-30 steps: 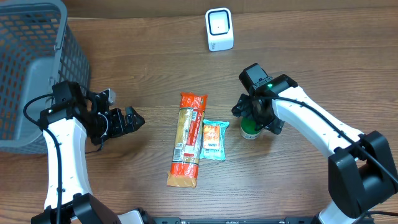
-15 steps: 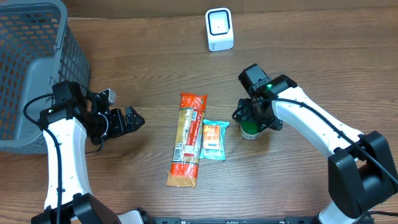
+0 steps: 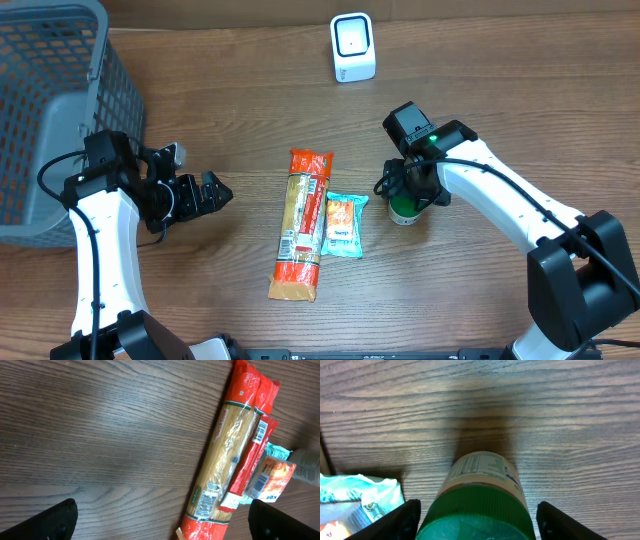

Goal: Scan the item barcode

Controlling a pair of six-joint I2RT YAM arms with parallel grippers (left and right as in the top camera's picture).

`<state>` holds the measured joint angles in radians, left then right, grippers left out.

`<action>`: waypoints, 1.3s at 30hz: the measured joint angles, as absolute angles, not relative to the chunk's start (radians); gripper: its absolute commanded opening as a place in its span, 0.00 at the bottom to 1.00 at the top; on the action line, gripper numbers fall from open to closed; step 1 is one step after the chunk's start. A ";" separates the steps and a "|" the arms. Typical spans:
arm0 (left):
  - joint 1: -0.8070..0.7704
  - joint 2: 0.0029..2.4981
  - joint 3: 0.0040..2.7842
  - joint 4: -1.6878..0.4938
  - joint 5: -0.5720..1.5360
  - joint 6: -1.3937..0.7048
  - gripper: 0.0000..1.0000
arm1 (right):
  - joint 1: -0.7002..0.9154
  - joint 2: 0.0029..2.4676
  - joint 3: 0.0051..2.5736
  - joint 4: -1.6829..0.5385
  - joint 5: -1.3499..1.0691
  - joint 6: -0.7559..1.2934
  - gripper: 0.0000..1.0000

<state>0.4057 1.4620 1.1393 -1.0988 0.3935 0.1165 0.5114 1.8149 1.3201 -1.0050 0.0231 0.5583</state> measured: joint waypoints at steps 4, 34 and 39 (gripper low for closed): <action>0.406 1.462 1.139 -1.099 0.393 0.117 0.99 | 0.511 1.815 1.320 -1.006 0.022 0.536 1.00; 0.406 1.462 1.139 -1.099 0.393 0.117 1.00 | 0.511 1.815 1.250 -0.919 0.003 0.493 0.75; 0.406 1.462 1.139 -1.099 0.393 0.117 1.00 | 0.511 1.815 1.250 -0.919 0.003 0.493 0.75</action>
<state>0.4057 1.4620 1.1393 -1.0988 0.3935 0.1165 0.5114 1.8149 1.2499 -0.9192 0.0032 0.4931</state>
